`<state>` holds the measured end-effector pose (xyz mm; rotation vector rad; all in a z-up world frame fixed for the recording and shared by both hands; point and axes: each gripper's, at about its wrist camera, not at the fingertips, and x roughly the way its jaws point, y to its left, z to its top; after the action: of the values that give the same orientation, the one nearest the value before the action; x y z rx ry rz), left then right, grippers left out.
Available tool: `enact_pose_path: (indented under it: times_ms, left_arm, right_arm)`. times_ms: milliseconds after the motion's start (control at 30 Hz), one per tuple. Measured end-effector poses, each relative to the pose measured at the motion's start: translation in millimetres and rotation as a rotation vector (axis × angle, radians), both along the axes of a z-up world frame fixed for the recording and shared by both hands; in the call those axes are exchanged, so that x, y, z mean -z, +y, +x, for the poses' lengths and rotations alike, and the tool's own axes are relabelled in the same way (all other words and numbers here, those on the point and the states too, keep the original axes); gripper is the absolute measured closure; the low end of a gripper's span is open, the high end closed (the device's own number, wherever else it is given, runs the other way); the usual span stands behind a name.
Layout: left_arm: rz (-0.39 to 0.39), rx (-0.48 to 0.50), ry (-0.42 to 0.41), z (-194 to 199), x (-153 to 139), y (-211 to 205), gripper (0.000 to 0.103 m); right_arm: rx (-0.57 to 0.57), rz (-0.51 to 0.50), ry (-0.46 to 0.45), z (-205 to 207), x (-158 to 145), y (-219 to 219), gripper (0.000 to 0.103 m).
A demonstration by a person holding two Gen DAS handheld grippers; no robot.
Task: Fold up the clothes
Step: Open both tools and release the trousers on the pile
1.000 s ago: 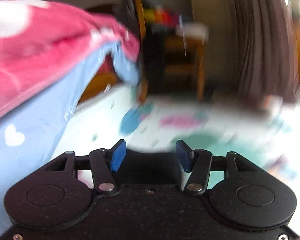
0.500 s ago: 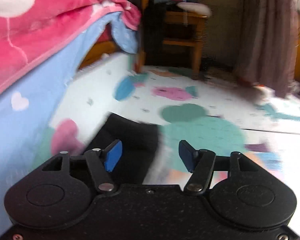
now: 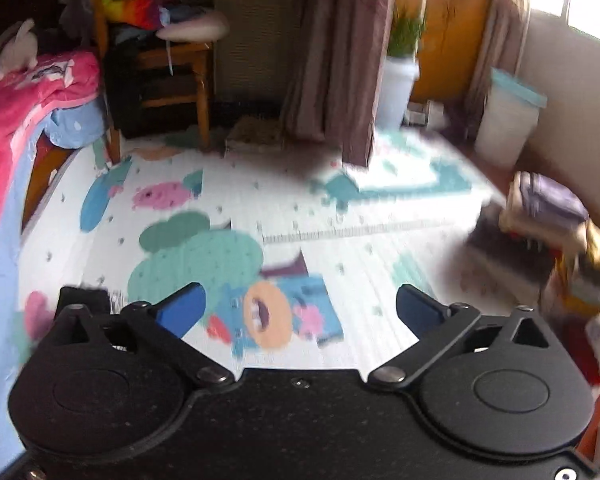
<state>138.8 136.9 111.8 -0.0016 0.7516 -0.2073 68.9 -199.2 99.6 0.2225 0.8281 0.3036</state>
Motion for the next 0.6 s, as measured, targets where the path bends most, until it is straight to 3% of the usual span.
enact_pose_path:
  times_ms: [67, 200, 400, 600]
  left_arm:
    - [-0.005, 0.027, 0.016, -23, -3, -34, 0.000]
    - [0.109, 0.140, 0.035, -61, 15, -85, 0.000]
    - [0.006, 0.074, 0.142, -92, 52, -97, 0.000]
    - [0.003, -0.021, 0.147, -125, 60, -106, 0.000]
  right_arm:
    - [0.055, -0.026, -0.026, -4, -2, -4, 0.000]
    - [0.147, -0.040, -0.025, -13, -1, -9, 0.000]
    - [0.086, -0.121, -0.013, -33, 14, 5, 0.000]
    - [0.098, -0.112, 0.008, -50, 21, 8, 0.000]
